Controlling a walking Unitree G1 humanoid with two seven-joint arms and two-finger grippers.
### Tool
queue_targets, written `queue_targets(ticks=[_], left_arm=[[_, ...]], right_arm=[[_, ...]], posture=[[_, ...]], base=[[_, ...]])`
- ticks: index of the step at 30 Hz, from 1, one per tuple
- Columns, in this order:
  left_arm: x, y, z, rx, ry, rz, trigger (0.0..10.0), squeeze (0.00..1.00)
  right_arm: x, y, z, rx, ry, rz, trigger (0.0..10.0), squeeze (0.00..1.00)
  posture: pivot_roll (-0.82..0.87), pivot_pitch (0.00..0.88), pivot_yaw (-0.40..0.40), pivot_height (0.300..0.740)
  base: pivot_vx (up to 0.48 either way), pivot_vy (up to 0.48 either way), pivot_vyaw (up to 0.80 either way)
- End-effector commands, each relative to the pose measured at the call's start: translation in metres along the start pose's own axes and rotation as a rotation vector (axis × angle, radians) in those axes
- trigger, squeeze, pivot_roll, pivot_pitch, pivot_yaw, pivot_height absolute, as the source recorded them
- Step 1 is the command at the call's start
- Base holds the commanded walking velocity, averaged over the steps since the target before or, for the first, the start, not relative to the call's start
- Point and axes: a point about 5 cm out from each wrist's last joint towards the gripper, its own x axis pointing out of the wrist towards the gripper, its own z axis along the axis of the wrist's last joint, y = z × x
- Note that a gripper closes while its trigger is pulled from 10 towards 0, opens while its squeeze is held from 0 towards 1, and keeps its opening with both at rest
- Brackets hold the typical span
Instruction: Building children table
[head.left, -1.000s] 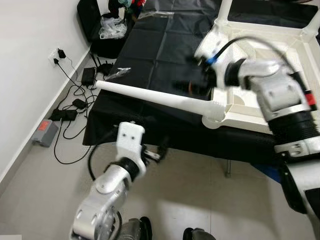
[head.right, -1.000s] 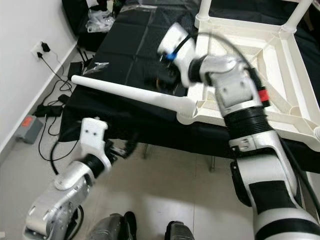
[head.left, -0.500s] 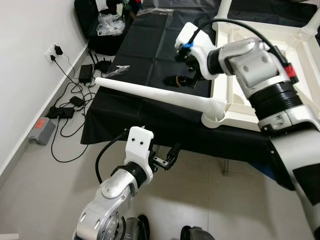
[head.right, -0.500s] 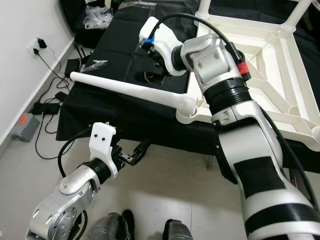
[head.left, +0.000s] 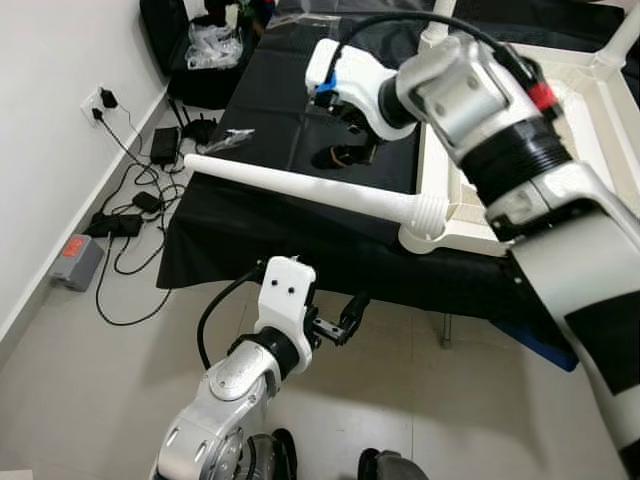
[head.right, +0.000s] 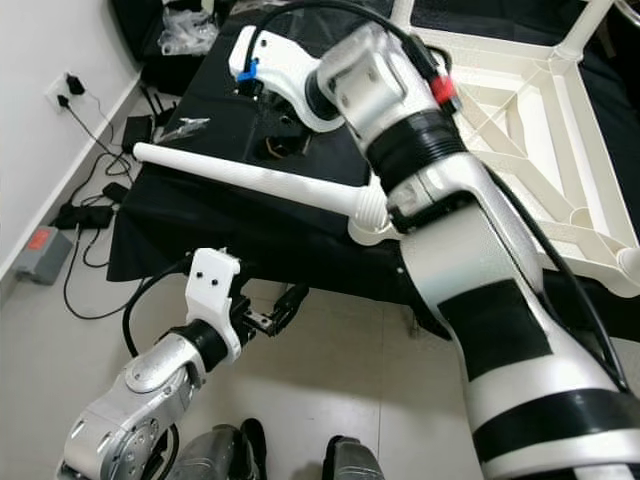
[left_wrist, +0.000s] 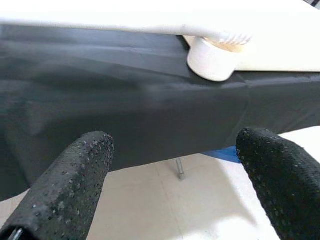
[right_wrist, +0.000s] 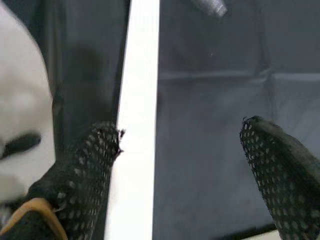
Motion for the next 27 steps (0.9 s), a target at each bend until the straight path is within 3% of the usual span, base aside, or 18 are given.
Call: queue_targets(ticks=[1,3,11,27], left_arm=[[0.000,-0.002,-0.006,-0.004,0.019,-0.002,10.0,0.00],[0.000,-0.003,-0.006,0.001,0.019,-0.002,10.0,0.00],[-0.002,-0.009,-0.006,-0.020,0.014,0.001,10.0,0.00],[-0.004,-0.020,-0.008,-0.039,-0.004,0.000,10.0,0.00]], right_arm=[[0.006,0.006,0.000,-0.043,0.076,0.051,10.0,0.00],[0.014,0.013,-0.001,-0.054,0.110,0.108,10.0,0.00],[0.029,0.024,-0.006,-0.057,0.164,0.152,10.0,0.00],[0.044,0.032,-0.008,-0.097,0.256,0.123,10.0,0.00]], posture=[[0.05,0.243,-0.055,0.740],[0.05,0.244,-0.062,0.740],[0.05,0.265,-0.086,0.740],[0.02,0.264,-0.122,0.740]], base=[[0.000,0.000,0.00],[0.000,0.000,0.00],[0.000,0.000,0.00],[0.000,0.000,0.00]])
